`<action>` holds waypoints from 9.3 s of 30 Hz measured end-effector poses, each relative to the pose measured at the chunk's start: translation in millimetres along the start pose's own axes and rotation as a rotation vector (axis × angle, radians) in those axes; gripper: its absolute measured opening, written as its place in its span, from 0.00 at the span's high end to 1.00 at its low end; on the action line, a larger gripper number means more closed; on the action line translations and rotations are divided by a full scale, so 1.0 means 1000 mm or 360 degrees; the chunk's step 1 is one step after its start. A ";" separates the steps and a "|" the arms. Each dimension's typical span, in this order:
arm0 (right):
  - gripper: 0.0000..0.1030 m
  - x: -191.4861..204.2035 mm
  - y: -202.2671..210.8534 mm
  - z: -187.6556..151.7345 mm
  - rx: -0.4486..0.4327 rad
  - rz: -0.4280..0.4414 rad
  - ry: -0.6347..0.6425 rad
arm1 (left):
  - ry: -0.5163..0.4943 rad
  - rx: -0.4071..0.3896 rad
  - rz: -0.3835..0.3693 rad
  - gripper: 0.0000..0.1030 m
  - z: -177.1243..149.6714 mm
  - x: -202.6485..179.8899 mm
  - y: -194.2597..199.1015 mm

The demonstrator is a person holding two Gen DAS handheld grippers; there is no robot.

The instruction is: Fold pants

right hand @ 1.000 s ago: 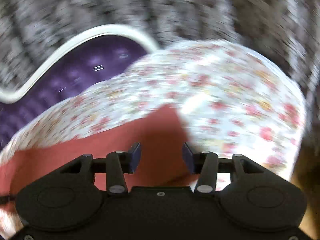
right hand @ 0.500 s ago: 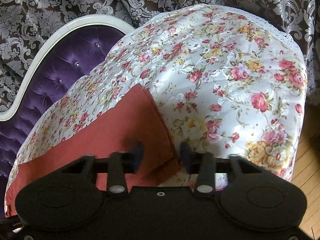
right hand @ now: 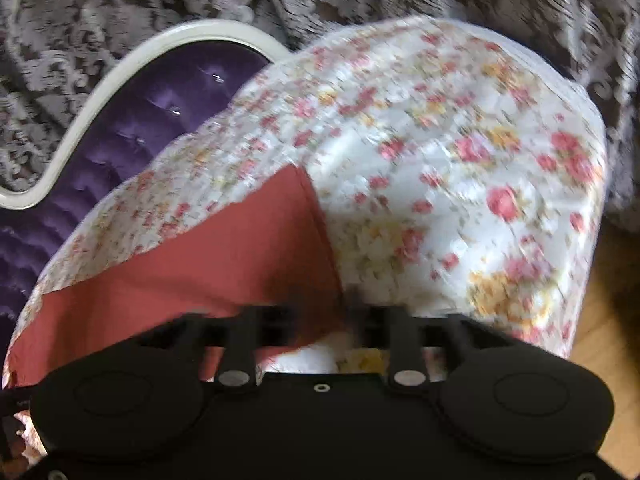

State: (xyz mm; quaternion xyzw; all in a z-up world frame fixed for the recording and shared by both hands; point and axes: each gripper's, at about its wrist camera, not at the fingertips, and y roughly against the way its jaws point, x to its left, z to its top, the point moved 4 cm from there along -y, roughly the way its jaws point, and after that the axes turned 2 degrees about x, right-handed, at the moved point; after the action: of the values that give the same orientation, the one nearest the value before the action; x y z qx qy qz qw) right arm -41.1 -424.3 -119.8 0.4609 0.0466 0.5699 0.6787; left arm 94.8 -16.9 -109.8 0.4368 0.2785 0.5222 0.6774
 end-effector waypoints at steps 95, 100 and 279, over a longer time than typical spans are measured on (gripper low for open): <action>0.71 0.248 -0.115 -0.045 0.0009 0.0285 0.0547 | 0.0361 -0.0048 0.0155 0.44 -0.029 0.100 0.002; 0.93 0.248 -0.151 -0.043 0.0059 0.0167 0.0584 | 0.0356 -0.0059 0.0141 0.43 -0.030 0.101 0.002; 0.75 0.209 -0.054 -0.085 -0.0005 0.0282 0.0513 | -0.0369 -0.0411 0.0417 0.76 0.044 -0.057 0.026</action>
State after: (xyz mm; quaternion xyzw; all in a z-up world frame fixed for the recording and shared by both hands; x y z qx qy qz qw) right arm 20.6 -201.4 -108.1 0.3648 0.1131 0.6940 0.6103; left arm 102.2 -82.6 -70.8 0.4360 0.0703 0.5835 0.6816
